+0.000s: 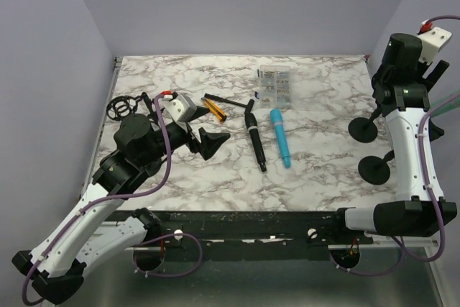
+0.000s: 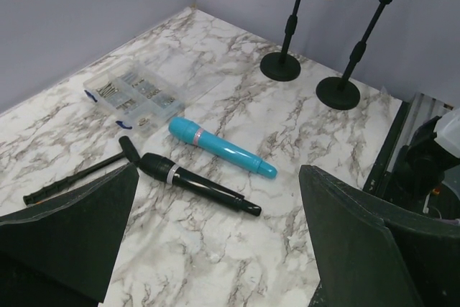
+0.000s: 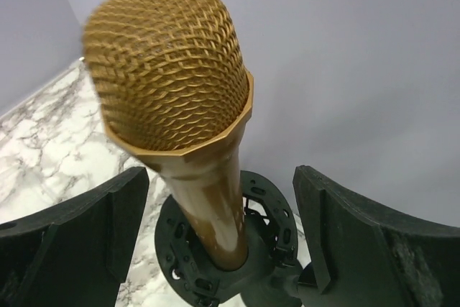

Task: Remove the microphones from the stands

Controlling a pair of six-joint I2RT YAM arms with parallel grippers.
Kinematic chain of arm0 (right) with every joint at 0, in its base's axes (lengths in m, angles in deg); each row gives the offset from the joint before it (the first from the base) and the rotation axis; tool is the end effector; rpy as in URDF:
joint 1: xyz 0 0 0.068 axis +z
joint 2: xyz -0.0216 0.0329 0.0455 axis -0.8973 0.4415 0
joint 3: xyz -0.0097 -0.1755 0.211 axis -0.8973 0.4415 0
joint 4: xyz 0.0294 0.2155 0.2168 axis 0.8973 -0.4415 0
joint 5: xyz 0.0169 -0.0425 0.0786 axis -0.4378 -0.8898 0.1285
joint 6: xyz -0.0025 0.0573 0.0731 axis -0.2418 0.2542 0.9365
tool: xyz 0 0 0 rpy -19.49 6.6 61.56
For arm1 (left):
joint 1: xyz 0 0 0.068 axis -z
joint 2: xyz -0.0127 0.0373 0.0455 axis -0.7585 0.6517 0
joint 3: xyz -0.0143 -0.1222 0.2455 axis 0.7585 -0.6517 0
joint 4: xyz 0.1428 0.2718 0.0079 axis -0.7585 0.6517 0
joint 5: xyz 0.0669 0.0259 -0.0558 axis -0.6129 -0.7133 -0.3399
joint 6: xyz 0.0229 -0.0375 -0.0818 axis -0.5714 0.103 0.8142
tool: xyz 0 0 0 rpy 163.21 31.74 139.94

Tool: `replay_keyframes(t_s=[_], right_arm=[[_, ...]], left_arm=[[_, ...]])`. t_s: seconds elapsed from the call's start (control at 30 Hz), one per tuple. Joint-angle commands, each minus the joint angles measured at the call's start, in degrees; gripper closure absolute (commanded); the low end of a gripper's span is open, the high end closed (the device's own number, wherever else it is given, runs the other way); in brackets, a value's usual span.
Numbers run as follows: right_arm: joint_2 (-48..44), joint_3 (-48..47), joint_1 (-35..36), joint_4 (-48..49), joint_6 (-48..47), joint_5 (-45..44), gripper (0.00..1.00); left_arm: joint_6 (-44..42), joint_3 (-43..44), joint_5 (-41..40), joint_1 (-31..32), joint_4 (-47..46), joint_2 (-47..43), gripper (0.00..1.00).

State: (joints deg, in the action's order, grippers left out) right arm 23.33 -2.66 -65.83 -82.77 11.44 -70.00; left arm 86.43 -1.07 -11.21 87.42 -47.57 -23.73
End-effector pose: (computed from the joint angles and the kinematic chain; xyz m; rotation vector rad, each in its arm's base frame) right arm 0.3407 -0.0769 0.4562 0.7491 1.7082 -0.7647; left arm 0.1833 -0.1778 0.4200 0.6886 1.4862 -0.8708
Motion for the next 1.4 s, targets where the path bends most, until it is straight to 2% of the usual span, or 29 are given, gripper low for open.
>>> replay_keyframes(t_s=[0.0, 0.23, 0.33, 0.53, 0.67, 0.93, 1.07, 1.27, 1.37], right_arm=[[0.59, 3.11, -2.69, 4.92, -1.1, 3.77, 0.12], [1.93, 5.22, -3.53, 7.32, -1.8, 7.41, 0.19], [1.75, 6.13, -3.54, 8.63, -2.38, 8.13, 0.26], [1.13, 5.7, -3.57, 9.22, -3.63, 8.42, 0.52], [0.22, 5.45, -3.47, 9.93, -4.43, 8.76, 0.62], [-0.83, -0.11, -3.47, 8.17, -6.14, 7.88, 0.78], [-2.88, -3.07, -3.44, 7.77, -6.52, 8.91, 0.82], [-5.63, -10.24, -3.38, 4.42, -5.03, 15.46, 0.91], [-5.74, -13.4, -3.26, 1.2, -2.85, 24.18, 0.94]], left_arm=[[-2.39, -0.76, -5.66, 1.02, -0.88, -1.4, 0.02], [-2.13, -1.4, -5.9, 1.11, -1.66, -2.06, 0.01], [-2.21, -1.11, -5.99, 1.11, -1.25, -1.72, 0.01], [-2.14, -1.22, -5.8, 1.16, -1.44, -1.69, 0.01], [-2.13, -1.19, -5.56, 1.11, -1.41, -1.73, 0.01], [-1.65, -1.21, -4.91, 1.11, -1.64, -1.77, 0.02], [-1.6, -1.21, -4.84, 1.14, -1.7, -1.86, 0.01], [-1.77, -1.29, -5.47, 1.11, -1.64, -1.95, 0.01], [-1.77, -1.4, -6.02, 1.16, -1.65, -2.05, 0.01]])
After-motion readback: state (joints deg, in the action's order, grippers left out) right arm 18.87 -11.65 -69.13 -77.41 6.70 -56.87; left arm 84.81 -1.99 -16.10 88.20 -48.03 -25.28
